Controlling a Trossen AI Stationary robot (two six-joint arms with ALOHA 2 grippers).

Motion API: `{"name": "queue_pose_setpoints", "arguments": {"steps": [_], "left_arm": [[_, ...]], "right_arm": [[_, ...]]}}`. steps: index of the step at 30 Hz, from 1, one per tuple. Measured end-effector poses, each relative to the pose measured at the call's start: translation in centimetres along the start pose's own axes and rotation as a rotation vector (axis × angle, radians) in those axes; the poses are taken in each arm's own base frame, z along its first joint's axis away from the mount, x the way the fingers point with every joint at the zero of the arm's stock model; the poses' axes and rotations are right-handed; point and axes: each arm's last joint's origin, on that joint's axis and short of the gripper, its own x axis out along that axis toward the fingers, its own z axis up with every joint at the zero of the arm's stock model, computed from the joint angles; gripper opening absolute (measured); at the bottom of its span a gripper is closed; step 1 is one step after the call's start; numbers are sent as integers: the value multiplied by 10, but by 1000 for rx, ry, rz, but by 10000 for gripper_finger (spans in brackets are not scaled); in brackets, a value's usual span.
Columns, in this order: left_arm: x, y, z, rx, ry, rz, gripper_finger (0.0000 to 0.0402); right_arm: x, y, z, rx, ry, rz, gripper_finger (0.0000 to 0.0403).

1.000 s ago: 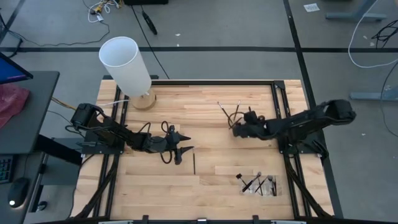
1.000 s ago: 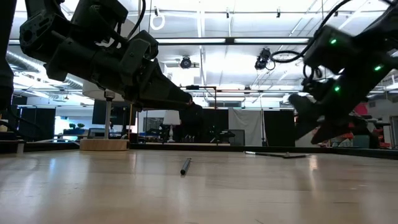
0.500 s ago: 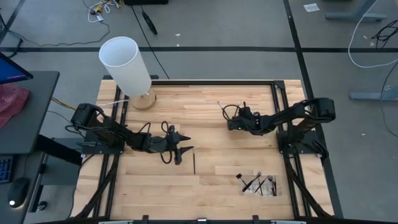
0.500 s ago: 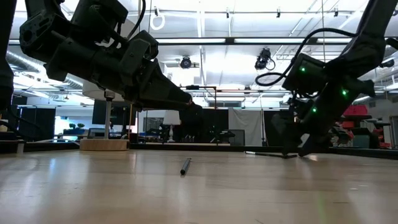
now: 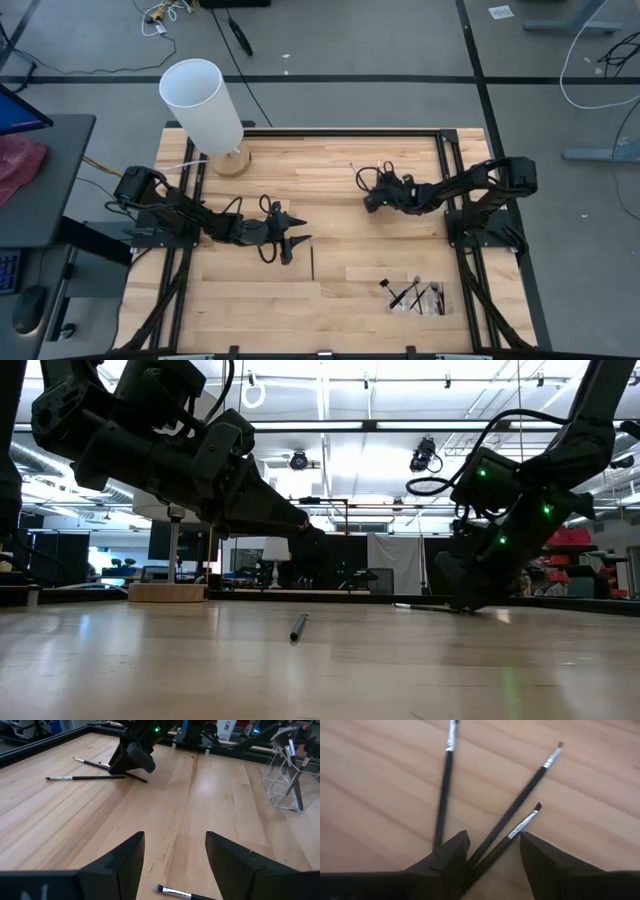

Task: Pick & Place Makeup Supplies
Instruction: Put the silver makeup brush into the transparent organizer

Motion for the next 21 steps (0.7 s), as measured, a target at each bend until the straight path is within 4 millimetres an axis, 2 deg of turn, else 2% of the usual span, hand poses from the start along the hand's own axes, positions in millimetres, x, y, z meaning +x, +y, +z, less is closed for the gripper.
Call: {"name": "queue_pose_setpoints", "arguments": {"steps": [9,16,21], "left_arm": [[0,0,0,0,0,0,213],[0,0,0,-1,0,0,213],[0,0,0,-1,0,0,213]], "right_arm": [[-11,0,2,-114,94,114,158],[-27,-4,1,-144,179,176,155],[-33,-5,-4,-143,209,152,157]]}}
